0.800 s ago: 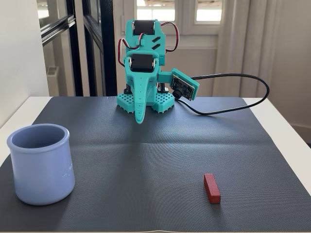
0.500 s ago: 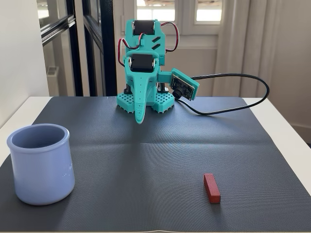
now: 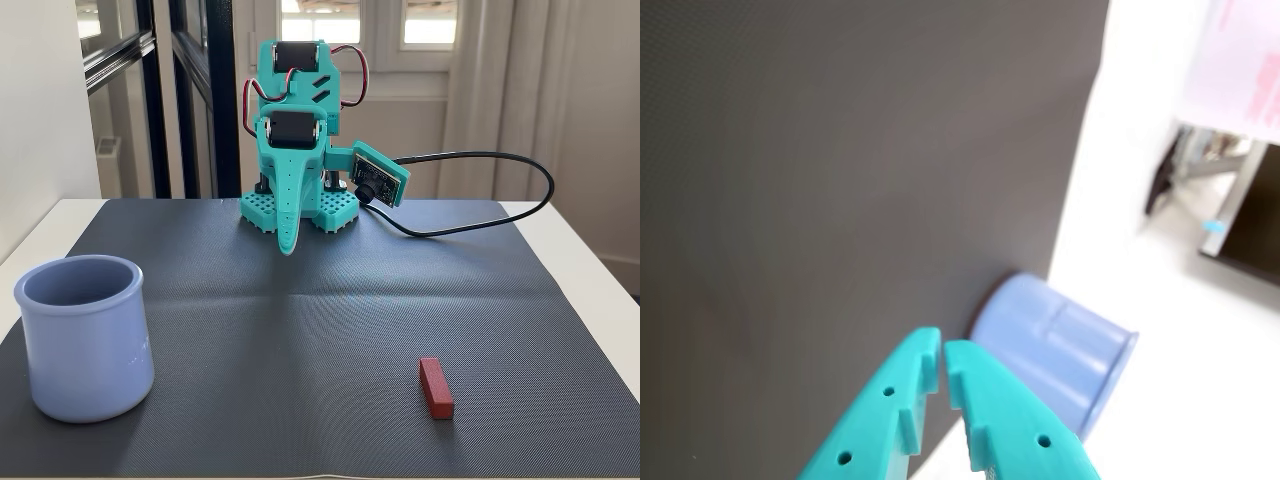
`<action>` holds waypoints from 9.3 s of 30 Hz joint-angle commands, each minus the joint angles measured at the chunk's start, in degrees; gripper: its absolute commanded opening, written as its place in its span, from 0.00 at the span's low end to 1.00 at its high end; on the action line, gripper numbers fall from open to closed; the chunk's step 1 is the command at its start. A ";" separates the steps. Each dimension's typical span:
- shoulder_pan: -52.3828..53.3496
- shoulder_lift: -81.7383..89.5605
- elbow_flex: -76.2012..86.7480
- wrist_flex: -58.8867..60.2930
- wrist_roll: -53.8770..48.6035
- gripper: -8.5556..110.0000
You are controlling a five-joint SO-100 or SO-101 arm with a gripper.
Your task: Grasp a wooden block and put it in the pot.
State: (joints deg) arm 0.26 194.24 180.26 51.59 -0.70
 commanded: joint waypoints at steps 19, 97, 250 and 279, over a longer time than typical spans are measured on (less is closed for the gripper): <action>-0.26 -3.16 -5.01 -0.44 0.44 0.07; -21.01 -114.17 -68.91 -29.88 104.50 0.20; 12.57 -61.44 -53.09 -17.93 10.55 0.07; 0.18 -12.66 -3.16 -17.93 1.41 0.07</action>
State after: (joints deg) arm 0.62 180.26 176.48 33.49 0.70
